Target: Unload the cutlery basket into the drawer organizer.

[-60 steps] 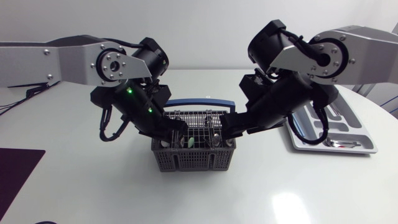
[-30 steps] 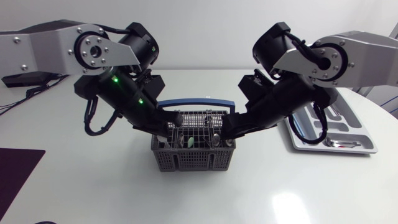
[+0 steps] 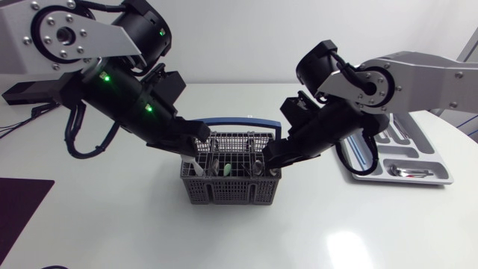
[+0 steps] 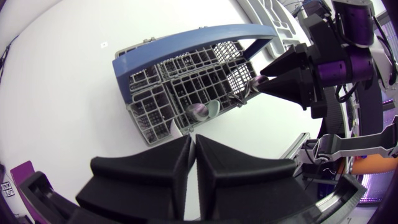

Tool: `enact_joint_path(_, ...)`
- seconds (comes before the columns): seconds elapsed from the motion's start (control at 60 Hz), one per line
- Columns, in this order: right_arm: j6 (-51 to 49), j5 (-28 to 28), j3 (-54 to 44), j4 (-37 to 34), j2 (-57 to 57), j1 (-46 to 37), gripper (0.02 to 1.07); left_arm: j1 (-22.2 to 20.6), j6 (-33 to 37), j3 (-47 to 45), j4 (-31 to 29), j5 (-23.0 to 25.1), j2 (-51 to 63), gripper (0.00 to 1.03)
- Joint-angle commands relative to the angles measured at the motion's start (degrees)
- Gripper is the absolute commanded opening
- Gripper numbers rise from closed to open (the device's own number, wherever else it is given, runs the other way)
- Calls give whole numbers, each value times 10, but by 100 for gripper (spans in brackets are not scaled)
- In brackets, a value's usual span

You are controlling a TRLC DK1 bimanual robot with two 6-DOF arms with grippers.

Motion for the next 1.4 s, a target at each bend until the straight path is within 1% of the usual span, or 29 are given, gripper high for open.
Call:
enact_joint_path(0.0,-9,-3,-17,7,13,-4,54,0,-1,20,-3,3,-10,4)
enact_joint_path(0.017,-9,-3,-18,11,14,-5,51,0,-1,20,-3,3,-10,4)
enact_joint_path(0.067,-9,-3,-18,16,15,-5,48,-1,-1,20,-3,3,-10,4)
enact_joint_path(0.217,-10,-3,-18,19,21,-7,47,-4,-6,24,-3,3,-20,4)
enact_joint_path(0.283,-10,-3,-18,20,22,-7,44,-4,-10,26,-4,2,-24,4)
enact_joint_path(0.433,-10,-2,-16,20,22,-5,43,-3,-13,30,-9,2,-31,4)
enact_joint_path(0.5,-10,-2,-15,21,22,-4,38,-3,-13,32,-15,2,-32,4)
enact_joint_path(0.583,-9,-1,-14,21,23,-3,37,-3,-18,33,-17,1,-34,4)
enact_joint_path(0.617,-8,0,-14,21,25,-2,33,-3,-19,33,-17,1,-37,4)
enact_joint_path(0.667,-8,0,-15,21,28,0,32,-4,-21,34,-20,1,-38,4)
enact_joint_path(0.8,-8,0,-17,15,31,7,20,-6,-28,38,-26,1,-40,4)
enact_joint_path(0.833,-9,0,-17,13,30,8,20,-7,-29,43,-31,1,-40,4)
enact_joint_path(0.867,-8,0,-16,13,27,10,16,-8,-29,45,-32,1,-42,4)
enact_joint_path(1.067,-3,0,-13,8,3,21,10,-8,-30,54,-42,-2,-50,4)
enact_joint_path(1.083,-2,0,-13,8,1,22,8,-9,-30,55,-44,-2,-50,4)
enact_joint_path(1.383,2,0,-7,-5,-23,27,8,-16,-34,60,-62,-15,-65,4)
